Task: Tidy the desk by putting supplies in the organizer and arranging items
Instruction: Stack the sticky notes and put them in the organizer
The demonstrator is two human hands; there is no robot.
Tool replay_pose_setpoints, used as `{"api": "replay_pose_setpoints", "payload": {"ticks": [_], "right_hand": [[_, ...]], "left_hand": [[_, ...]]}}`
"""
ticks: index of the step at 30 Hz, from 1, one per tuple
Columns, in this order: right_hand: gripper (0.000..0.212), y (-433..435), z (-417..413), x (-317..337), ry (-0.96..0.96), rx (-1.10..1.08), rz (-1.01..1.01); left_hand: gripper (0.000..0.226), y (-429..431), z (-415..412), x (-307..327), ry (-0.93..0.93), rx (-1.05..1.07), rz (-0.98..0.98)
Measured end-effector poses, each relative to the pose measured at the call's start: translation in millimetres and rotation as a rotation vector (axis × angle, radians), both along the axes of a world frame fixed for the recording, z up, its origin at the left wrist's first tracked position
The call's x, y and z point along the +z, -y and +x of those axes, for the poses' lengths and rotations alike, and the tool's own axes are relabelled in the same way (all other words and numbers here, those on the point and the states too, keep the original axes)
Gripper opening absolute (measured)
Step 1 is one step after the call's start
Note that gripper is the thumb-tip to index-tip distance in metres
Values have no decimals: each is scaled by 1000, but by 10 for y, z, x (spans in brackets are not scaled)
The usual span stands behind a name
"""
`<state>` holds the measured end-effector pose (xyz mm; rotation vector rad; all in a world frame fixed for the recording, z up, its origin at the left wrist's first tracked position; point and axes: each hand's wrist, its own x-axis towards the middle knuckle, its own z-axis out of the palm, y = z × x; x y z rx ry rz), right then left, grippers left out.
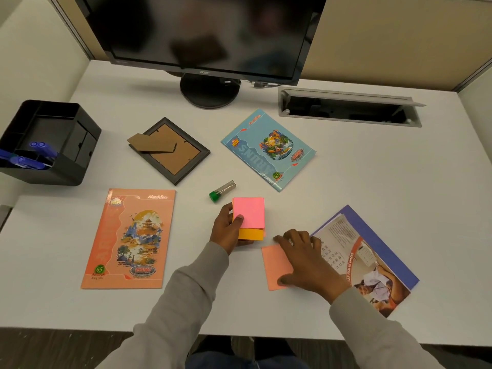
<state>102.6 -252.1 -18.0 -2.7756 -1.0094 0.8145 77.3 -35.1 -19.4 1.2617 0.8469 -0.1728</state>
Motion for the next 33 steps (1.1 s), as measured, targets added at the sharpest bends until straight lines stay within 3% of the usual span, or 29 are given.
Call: {"api": "replay_pose_setpoints", "payload": {"ticks": [2,5,8,16,19,23,29,33], "right_hand": [[86,-19,27,0,-3,-8,1],[44,-36,63,13,-20,-73,70],[15,-16,139,96,-169,-203,231],[12,-154,410,476,-436,-482,723],[21,-351,495,469,-446,-618,872],[30,-569,565,297,-362,-756,880],[24,-780,419,136,-110,-734,826],[40,-847,354,79,-16,-810,830]], "left_hand": [[32,-1,-9,7,-2,5,-2],[36,-16,-16,10,-18,3,-4],[38,-29,-17,26,-25,18,-17],[32,-13,-38,41,8,-1,-24],[31,30,-35,70,29,-22,-32],[27,59,-30,83,-2,-36,-32],[34,88,-53,91,13,-68,-38],[34,98,-61,63,22,-68,-26]]}}
